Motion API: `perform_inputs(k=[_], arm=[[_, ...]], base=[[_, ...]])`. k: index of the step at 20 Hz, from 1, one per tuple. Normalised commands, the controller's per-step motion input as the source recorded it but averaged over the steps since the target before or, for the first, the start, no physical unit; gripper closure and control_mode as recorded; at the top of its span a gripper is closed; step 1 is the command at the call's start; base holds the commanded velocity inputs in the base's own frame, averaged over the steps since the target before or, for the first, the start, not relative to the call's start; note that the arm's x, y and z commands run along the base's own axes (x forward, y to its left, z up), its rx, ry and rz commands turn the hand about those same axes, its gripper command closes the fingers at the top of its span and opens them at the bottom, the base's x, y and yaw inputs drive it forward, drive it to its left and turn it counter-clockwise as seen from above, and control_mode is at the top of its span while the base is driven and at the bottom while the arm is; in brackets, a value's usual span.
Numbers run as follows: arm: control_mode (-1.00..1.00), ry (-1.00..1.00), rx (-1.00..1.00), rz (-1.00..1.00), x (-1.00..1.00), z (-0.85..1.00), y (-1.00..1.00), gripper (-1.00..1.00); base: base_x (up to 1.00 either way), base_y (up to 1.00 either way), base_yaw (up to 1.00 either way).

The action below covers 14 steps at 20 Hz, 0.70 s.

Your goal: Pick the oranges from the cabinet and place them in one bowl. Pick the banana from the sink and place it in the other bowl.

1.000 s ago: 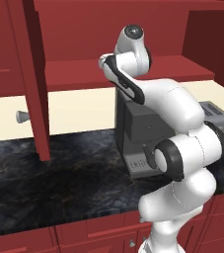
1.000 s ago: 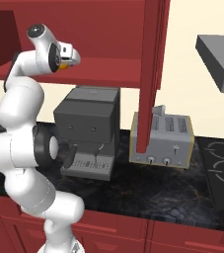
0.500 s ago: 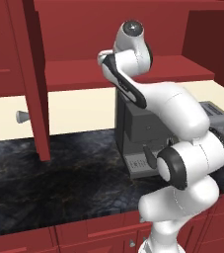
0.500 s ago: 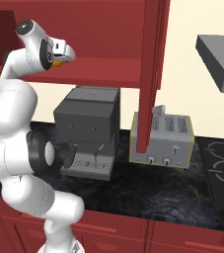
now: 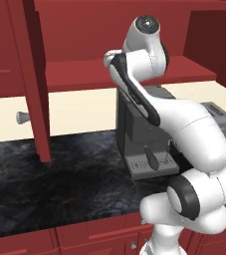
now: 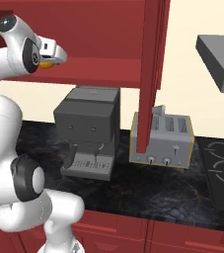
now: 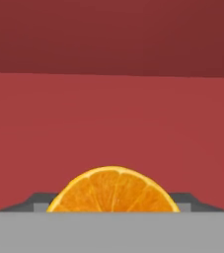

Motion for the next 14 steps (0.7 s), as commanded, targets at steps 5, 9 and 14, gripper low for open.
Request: perform_inputs(k=[5, 9, 14], arm=[[-1.0, 0.01, 0.02, -0.07, -0.97, 0.0, -0.37, 1.0], [-1.0, 0.0, 0.0, 0.0, -0.87, 0.0, -0.6, 1.0], [-1.0, 0.03, 0.02, -0.02, -1.0, -0.04, -0.36, 1.0]], base=[[0.0, 0.0, 0.0], [0.0, 0.0, 0.0], [0.0, 0.0, 0.0]])
